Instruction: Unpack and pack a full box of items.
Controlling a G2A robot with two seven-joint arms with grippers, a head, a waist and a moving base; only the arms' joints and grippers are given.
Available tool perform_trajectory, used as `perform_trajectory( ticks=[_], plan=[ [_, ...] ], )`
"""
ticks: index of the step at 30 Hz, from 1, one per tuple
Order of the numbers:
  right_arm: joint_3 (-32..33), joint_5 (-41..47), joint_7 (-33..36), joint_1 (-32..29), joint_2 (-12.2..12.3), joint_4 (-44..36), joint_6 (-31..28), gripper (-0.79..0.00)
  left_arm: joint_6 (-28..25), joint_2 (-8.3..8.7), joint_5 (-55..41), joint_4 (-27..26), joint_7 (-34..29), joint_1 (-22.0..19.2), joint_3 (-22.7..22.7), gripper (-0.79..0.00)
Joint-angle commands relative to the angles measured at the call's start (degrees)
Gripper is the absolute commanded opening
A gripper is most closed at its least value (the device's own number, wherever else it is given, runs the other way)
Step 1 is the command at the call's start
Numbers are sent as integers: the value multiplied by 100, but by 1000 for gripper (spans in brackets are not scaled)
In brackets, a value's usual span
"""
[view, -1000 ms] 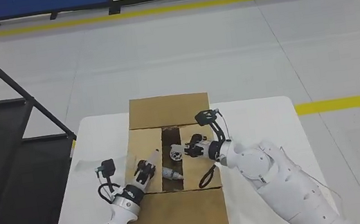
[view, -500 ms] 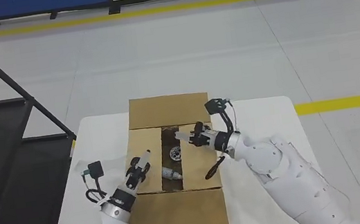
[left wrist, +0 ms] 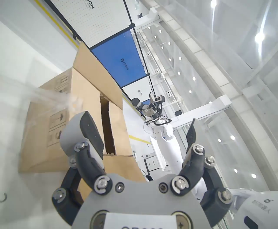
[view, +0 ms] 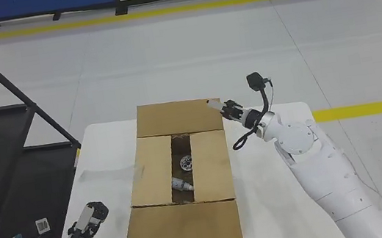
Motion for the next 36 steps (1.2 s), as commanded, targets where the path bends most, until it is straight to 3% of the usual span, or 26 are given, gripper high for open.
perform_trajectory(
  ticks=[1, 9, 12, 20, 27, 32, 36],
  plan=[
    [-1, 1, 1, -2, 0, -3, 2, 0, -12, 10, 39, 31, -85, 68, -86, 0],
    [-1, 1, 1, -2, 0, -3, 2, 0, -12, 10, 39, 31, -85, 68, -86, 0],
    [-111, -65, -287, 51, -48, 144, 320, 0, 240, 28, 69, -16, -298, 29, 69, 0],
    [-412, 74, -471, 892, -242, 1837, 271, 0, 330, 132, 404, 478, -920, -76, -10, 0],
    [-773, 360, -522, 1528, -558, 3304, -22, 0, 121, 235, 429, 684, -1889, 32, 39, 0],
    [-990, 539, -386, 1766, -806, 3887, -301, 0, 102, 311, 312, 659, -2622, 112, 128, 0],
    [-1038, 707, -282, 1899, -939, 4164, -605, 0, 65, 347, 249, 612, -2812, 146, 229, 0]
  ],
)
